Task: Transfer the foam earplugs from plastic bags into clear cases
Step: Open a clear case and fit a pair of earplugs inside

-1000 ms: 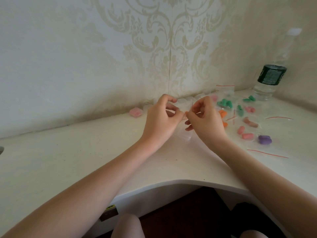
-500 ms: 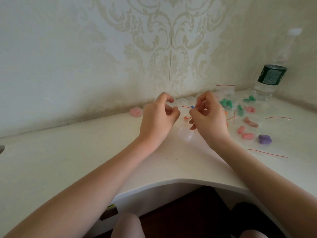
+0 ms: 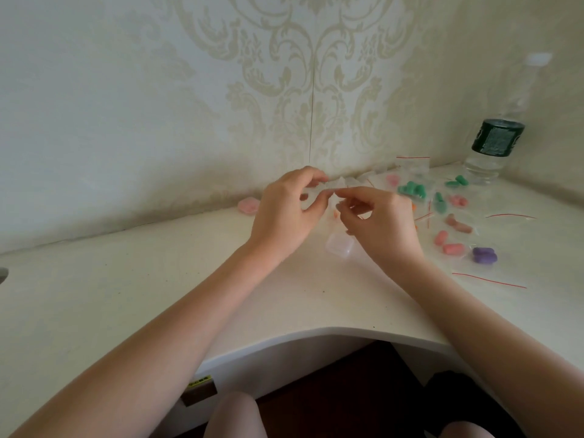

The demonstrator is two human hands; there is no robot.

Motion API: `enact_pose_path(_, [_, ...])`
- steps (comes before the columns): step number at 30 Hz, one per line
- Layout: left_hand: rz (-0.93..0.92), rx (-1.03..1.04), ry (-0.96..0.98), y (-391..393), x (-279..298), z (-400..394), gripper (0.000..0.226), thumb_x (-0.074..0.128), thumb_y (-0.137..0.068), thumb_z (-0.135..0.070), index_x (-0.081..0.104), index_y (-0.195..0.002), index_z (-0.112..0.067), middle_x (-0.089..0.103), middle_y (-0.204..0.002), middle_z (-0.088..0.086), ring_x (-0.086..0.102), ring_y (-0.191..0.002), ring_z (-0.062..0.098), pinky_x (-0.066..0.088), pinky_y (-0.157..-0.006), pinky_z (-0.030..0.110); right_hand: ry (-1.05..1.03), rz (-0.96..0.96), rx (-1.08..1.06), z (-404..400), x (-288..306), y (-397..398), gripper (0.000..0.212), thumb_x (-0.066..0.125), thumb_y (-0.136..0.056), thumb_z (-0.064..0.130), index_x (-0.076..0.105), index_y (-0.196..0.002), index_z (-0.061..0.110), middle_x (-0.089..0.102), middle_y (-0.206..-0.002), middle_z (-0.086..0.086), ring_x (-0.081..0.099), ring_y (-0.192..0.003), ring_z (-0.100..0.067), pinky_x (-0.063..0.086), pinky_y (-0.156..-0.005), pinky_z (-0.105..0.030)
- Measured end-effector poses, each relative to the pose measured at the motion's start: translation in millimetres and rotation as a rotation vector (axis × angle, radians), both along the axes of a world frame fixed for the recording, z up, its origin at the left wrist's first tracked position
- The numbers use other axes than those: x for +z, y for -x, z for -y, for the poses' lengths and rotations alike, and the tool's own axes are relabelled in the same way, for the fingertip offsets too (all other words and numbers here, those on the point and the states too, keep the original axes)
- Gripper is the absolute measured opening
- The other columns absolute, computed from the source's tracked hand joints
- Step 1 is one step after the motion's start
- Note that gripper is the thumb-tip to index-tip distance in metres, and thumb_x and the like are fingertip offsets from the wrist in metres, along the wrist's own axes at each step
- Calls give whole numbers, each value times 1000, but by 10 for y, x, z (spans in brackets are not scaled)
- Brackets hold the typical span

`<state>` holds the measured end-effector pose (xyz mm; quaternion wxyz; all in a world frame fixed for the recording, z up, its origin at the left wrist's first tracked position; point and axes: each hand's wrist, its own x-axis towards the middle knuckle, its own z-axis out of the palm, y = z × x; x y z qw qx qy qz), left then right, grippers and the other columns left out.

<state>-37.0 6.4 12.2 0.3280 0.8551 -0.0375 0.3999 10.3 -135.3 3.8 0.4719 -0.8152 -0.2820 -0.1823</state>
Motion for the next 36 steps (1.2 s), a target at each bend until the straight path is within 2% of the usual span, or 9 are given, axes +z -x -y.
enact_pose_path(3, [-259, -219, -51, 2, -30, -8, 72, 61, -79, -13, 35, -145, -23, 36, -149, -6, 30, -136, 3, 21, -110, 13, -119, -145, 73, 22, 25, -25, 23, 65, -86, 6, 72, -103, 19, 71, -81, 4, 68, -72, -7, 59, -73, -31])
enact_pose_path(6, [-319, -223, -186, -45, -134, -17, 97, 74, -74, -15, 15, -151, -19, 27, -154, 3, 22, -142, 15, 23, -115, 30, -113, -147, 158, 29, 59, -9, 24, 64, -86, 3, 73, -96, 22, 73, -84, 11, 66, -78, 1, 51, -74, -16])
enact_pose_path(11, [-127, -166, -101, -93, -158, -5, 61, 79, -72, -19, 48, -124, -9, 54, -121, -2, 51, -116, 16, 34, -90, 9, -132, -204, 274, -3, 71, 26, 26, 61, -87, 1, 72, -86, 25, 73, -82, 11, 68, -85, -2, 55, -76, -26])
enact_pose_path(16, [-93, -24, -70, -29, -43, -20, 34, 77, -78, -24, 59, -104, -10, 61, -105, -8, 51, -96, 0, 29, -80, -1, -135, -331, 193, 87, 139, -56, 25, 51, -87, 1, 63, -97, 20, 74, -91, 7, 69, -85, -7, 51, -75, -23])
enact_pose_path(19, [-139, 27, -94, -20, -31, -86, 34, 77, -78, -28, 61, -105, -15, 59, -104, -12, 40, -92, -11, 16, -75, -11, 283, -360, 285, 277, 240, -89, 37, 56, -87, 9, 59, -114, 35, 61, -114, 21, 59, -103, -6, 49, -80, -22])
enact_pose_path(22, [-163, 12, -85, -12, -33, -115, 35, 78, -77, -26, 64, -108, -18, 57, -106, -12, 40, -90, -12, 15, -74, -12, 726, -372, 373, 335, 236, -65, 46, 65, -86, 33, 50, -127, 47, 48, -116, 30, 47, -109, 1, 38, -92, -22])
enact_pose_path(26, [-193, -56, -74, -46, -66, -137, 43, 82, -72, -20, 65, -111, -20, 55, -107, -13, 51, -94, -1, 22, -78, -7, 649, -277, 315, 288, 113, -134, 37, 73, -78, 38, 62, -113, 43, 58, -111, 20, 53, -93, 0, 41, -79, -15])
enact_pose_path(31, [-236, -170, -44, -116, -128, -131, 40, 79, -75, -21, 62, -110, -21, 61, -108, -15, 52, -102, -6, 35, -90, 4, 262, -208, 201, 292, 119, -190, 31, 80, -69, 35, 64, -96, 35, 62, -95, 20, 60, -82, -4, 50, -73, -24])
enact_pose_path(36, [-218, -179, 24, -94, -113, -119, 42, 80, -74, -17, 60, -111, -18, 61, -107, -12, 55, -97, -4, 46, -80, 8, 529, -198, 196, 287, 65, -182, 39, 77, -74, 38, 64, -110, 33, 58, -104, 22, 54, -92, -2, 46, -86, -26])
